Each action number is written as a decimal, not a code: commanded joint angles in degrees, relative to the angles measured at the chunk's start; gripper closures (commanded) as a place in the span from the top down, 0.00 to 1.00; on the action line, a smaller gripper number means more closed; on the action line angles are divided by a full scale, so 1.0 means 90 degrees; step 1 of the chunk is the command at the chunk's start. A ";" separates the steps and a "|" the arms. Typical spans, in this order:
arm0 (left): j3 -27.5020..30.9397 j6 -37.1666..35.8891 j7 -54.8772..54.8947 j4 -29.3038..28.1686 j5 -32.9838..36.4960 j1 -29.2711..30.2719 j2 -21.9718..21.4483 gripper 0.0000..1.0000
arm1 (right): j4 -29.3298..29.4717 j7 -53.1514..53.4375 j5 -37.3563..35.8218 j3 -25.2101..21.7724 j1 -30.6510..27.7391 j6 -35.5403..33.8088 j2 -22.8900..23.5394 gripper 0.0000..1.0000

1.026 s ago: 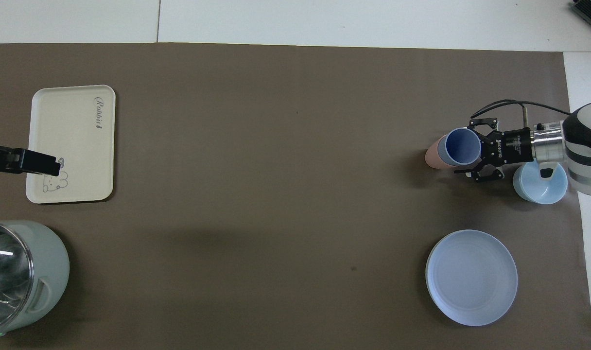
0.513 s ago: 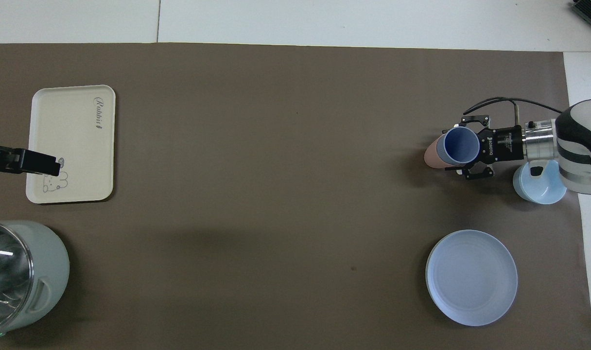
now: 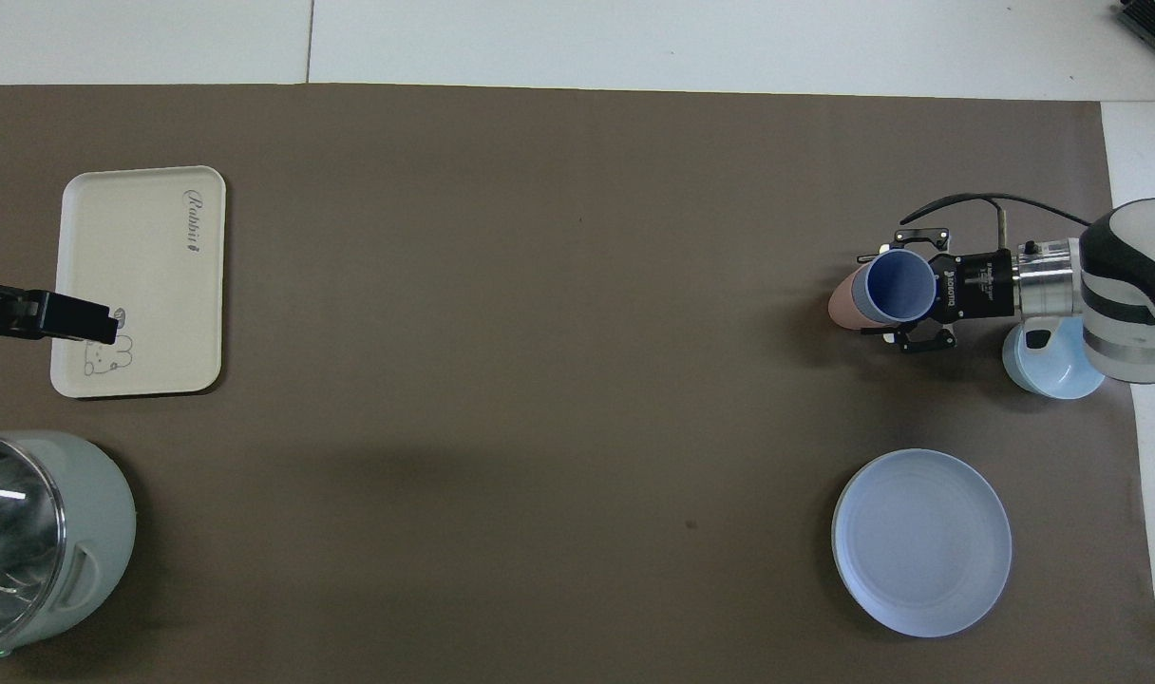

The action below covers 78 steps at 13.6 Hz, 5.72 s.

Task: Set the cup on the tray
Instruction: 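Lower the right gripper and grasp the blue cup's rim, then lift the blue cup with the right gripper while the left gripper approaches, then grasp the blue cup's base with the left gripper, then pull the blue cup to the tray with the left gripper, then lower the blue cup onto the tray with the left gripper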

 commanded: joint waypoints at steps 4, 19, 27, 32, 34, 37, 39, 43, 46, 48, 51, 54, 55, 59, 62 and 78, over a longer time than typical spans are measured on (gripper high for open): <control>-0.0046 0.0074 0.0091 -0.0149 0.0080 0.0082 -0.0119 1.00 | -0.0102 -0.0321 0.0216 0.0007 0.0072 -0.0654 -0.0199 0.00; -0.0134 0.0063 -0.1289 -0.0188 -0.0912 -0.0425 -0.0138 1.00 | -0.0591 0.3486 -0.0955 0.0007 0.2541 0.0259 -0.2710 0.00; -0.0183 0.2358 -0.4807 -0.0656 -0.1209 -0.2922 -0.0158 0.99 | -0.0260 0.4571 -0.1375 0.0017 0.3626 0.0867 -0.2603 0.00; -0.0183 0.3781 -0.5736 -0.1173 -0.1238 -0.3706 -0.0139 0.89 | -0.0278 0.4699 -0.1405 0.0017 0.3802 0.0954 -0.2603 0.00; -0.0183 0.4126 -0.5846 -0.1193 -0.1316 -0.3726 -0.0022 0.87 | -0.0278 0.4738 -0.1405 0.0017 0.3812 0.0964 -0.2603 0.00; -0.0183 0.4350 -0.5856 -0.1223 -0.1326 -0.3795 0.0154 0.78 | -0.0278 0.4748 -0.1405 0.0017 0.3822 0.0954 -0.2612 0.00; -0.0183 0.4566 -0.6001 -0.1233 -0.1432 -0.3804 0.0232 0.40 | -0.0278 0.4787 -0.1414 0.0017 0.3822 0.0954 -0.2612 0.00; -0.0183 0.4694 -0.6100 -0.1233 -0.1492 -0.3932 0.0282 0.00 | -0.0278 0.4787 -0.1463 0.0017 0.3822 0.0935 -0.2612 0.00; -0.0174 0.4518 -0.6158 -0.1106 -0.1492 -0.3883 0.0272 0.00 | -0.0278 0.4787 -0.1483 0.0017 0.3822 0.0915 -0.2612 0.00; -0.0125 0.3945 -0.6169 -0.0737 -0.1492 -0.3853 0.0204 0.00 | -0.0268 0.4768 -0.1473 0.0017 0.3802 0.0896 -0.2603 0.00; -0.0046 0.2764 -0.6071 -0.0112 -0.1482 -0.3474 0.0038 0.00 | -0.0278 0.4680 -0.1473 0.0007 0.3627 0.0828 -0.2603 0.00; -0.0027 0.1912 -0.5556 0.0203 -0.1482 -0.2840 0.0018 0.00 | -0.0297 0.4476 -0.1376 0.0007 0.3296 0.0624 -0.2573 0.00; -0.0008 0.1756 -0.5331 0.0213 -0.1482 -0.2567 0.0008 0.00 | -0.0297 0.4155 -0.1327 0.0007 0.3091 0.0477 -0.2535 0.00; 0.0041 0.1900 -0.3792 -0.0477 -0.1482 -0.1124 -0.0303 0.00 | -0.0483 0.2623 -0.0790 0.0007 0.2125 0.0145 -0.2213 0.00; 0.0041 0.2669 -0.2081 -0.1153 -0.1482 0.0079 -0.0295 0.00 | -0.0483 0.1996 -0.0458 0.0007 0.1567 0.0095 -0.1842 0.00; 0.0002 0.5895 0.0824 -0.1516 -0.1502 0.1411 0.2147 0.99 | 0.0251 -0.0407 0.0041 -0.0003 -0.0162 -0.0657 0.0112 0.00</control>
